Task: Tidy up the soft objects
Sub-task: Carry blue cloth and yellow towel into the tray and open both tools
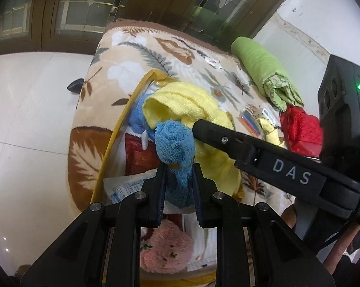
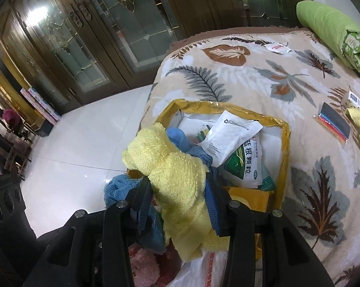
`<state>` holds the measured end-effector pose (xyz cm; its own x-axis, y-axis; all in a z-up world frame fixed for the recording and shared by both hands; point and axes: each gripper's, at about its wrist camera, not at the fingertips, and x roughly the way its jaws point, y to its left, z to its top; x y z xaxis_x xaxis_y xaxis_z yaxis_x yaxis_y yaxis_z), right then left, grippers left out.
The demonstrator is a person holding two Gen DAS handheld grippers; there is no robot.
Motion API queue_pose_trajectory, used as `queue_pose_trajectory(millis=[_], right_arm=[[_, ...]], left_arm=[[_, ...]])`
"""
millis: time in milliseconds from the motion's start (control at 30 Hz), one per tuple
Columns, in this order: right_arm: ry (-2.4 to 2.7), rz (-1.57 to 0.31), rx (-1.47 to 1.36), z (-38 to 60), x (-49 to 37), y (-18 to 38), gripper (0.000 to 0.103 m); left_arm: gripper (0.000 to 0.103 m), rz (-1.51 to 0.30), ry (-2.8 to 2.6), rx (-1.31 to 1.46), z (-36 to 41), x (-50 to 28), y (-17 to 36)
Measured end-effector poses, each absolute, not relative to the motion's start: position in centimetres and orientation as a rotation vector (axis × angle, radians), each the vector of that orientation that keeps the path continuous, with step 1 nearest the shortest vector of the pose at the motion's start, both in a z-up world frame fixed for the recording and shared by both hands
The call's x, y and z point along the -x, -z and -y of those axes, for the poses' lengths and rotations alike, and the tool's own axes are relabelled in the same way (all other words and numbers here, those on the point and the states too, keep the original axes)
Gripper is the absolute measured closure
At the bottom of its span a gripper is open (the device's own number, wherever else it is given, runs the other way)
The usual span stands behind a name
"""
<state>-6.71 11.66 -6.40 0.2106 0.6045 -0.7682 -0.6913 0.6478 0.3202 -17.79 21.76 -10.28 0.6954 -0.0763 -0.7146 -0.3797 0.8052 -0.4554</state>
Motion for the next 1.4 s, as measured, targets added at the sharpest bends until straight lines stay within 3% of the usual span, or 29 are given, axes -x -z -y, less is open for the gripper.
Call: queue_pose_trajectory(millis=[500, 733, 833, 867, 900, 1067, 1400], right_arm=[[-0.882, -1.037, 0.116, -11.6, 6.3, 8.0, 0.060], [-0.912, -1.060, 0.070, -11.3, 6.1, 8.1, 0.051], [-0.932, -1.053, 0.051, -10.9, 6.4, 7.6, 0.046], [-0.937, -1.054, 0.049, -10.8, 6.5, 7.5, 0.045], [-0.942, -1.059, 0.042, -10.7, 6.5, 7.5, 0.045], [-0.962, -1.048, -0.013, -9.6, 6.7, 6.5, 0.036], [-0.929, -1.012, -0.099, -3.7, 5.1, 4.5, 0.034]], left_arm=[[0.083, -0.853, -0.179, 0.612, -21.8, 16.3, 11.9], [0.081, -0.839, -0.171, 0.636, -21.8, 16.4, 12.2], [0.069, -0.813, -0.158, 0.650, -22.1, 16.8, 11.8], [0.057, -0.803, -0.149, 0.649, -22.1, 16.9, 11.6], [0.051, -0.789, -0.138, 0.647, -21.9, 17.0, 11.4], [0.051, -0.761, -0.136, 0.586, -21.1, 17.6, 10.3], [0.051, -0.690, -0.155, 0.551, -19.1, 19.6, 8.4]])
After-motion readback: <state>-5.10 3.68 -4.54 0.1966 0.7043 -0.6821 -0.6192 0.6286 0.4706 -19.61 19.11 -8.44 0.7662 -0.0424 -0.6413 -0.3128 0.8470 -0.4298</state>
